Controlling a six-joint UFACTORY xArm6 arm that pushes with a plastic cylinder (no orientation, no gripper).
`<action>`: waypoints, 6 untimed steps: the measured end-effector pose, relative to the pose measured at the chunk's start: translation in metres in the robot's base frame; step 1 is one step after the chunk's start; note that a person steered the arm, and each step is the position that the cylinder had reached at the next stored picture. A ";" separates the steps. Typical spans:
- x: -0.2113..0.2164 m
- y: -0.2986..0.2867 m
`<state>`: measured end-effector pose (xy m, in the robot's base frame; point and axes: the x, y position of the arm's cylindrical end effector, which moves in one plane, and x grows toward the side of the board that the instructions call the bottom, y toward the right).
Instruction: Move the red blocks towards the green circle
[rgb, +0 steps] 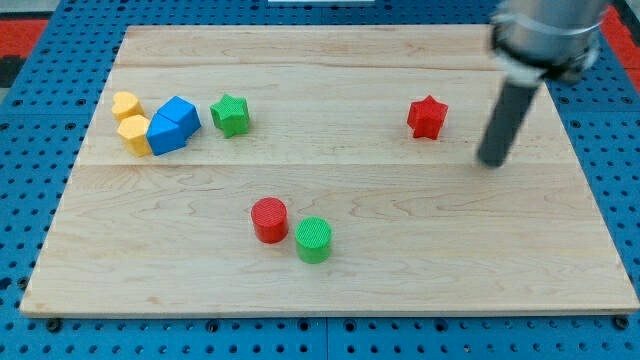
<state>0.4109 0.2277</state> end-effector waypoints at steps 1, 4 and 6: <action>-0.046 -0.040; 0.017 -0.224; -0.024 -0.190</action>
<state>0.3866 0.0377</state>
